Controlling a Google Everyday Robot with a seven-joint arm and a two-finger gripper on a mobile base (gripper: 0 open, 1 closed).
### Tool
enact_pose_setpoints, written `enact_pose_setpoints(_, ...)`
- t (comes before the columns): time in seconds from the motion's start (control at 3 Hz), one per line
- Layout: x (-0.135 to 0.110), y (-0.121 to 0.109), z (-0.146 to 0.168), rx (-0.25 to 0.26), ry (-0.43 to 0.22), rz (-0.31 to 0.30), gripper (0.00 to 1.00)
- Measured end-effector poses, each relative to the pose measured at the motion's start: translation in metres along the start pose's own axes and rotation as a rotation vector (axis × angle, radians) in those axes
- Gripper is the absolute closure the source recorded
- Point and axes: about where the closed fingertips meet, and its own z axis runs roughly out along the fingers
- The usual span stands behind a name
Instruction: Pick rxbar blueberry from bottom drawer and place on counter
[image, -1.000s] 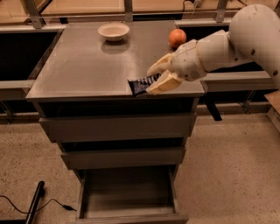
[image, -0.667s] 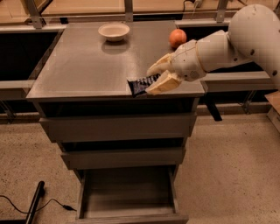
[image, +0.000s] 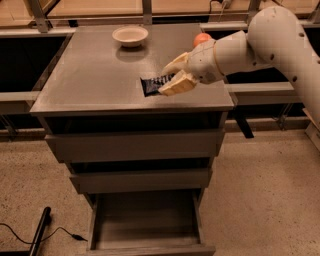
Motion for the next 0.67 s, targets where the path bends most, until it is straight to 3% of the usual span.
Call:
enact_pose_setpoints(0.33, 0.005, -0.027, 0.014, 0.081, -0.022, 0.079, 1.00)
enact_pose_setpoints(0.67, 0.015, -0.046, 0.024, 0.193, -0.059, 0.229, 0.82)
